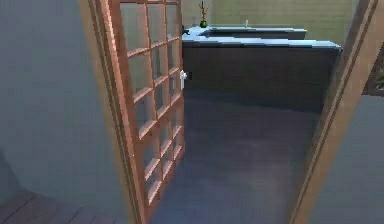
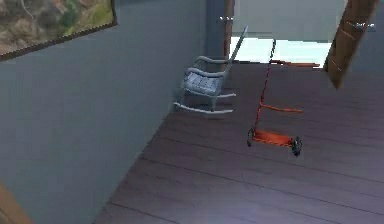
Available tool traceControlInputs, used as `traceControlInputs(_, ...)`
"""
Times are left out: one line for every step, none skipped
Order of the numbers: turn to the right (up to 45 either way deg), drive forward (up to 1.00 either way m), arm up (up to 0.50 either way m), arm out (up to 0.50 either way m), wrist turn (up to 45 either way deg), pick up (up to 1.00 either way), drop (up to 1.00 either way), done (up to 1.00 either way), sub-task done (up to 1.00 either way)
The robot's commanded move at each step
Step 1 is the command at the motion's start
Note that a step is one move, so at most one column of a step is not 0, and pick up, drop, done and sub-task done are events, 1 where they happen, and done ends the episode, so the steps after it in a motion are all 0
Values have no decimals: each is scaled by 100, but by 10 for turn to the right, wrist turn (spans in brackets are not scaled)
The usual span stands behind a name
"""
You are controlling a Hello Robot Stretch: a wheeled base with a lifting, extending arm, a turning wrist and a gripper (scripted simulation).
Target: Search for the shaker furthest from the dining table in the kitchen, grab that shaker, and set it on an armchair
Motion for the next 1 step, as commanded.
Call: traceControlInputs(0,100,0,0,0,0,0,0,0)
